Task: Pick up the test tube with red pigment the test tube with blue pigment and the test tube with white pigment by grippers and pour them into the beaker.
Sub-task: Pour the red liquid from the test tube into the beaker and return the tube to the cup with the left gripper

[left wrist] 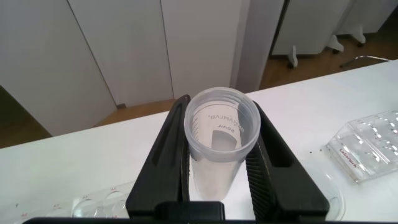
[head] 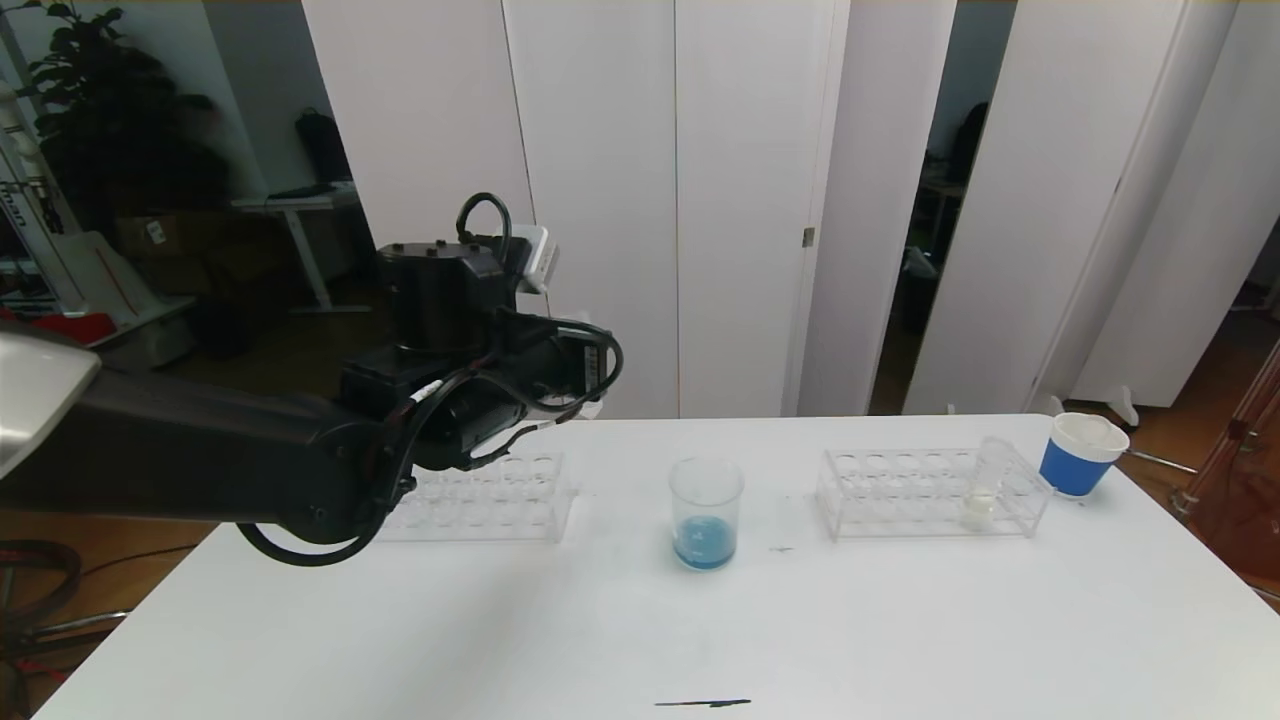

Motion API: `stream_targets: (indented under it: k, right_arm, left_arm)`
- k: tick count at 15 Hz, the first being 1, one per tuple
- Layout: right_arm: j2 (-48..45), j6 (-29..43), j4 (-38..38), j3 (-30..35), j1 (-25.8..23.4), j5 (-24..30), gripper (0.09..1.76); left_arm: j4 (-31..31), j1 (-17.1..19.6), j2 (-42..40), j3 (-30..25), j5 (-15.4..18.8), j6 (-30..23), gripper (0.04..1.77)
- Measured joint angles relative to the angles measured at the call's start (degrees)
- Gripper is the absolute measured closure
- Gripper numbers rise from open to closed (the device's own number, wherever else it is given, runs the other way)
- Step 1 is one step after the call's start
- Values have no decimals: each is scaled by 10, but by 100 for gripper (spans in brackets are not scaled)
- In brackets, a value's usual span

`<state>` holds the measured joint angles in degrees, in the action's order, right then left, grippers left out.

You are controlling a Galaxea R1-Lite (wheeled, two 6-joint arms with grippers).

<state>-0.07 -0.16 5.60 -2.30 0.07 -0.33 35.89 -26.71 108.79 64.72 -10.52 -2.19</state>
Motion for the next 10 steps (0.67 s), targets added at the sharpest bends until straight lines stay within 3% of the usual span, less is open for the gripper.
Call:
stream_targets:
  k: [4, 7, 10]
  right_arm:
    - [0, 0, 0, 0, 0, 0, 10]
    - [0, 0, 0, 0, 0, 0, 10]
    - [0, 0, 0, 0, 0, 0, 10]
  left_arm:
    - [-27, 9, -5, -25, -144, -3, 121]
    - [-19, 44, -3, -33, -177, -4, 121]
    - [54, 95, 0, -40, -200, 0, 121]
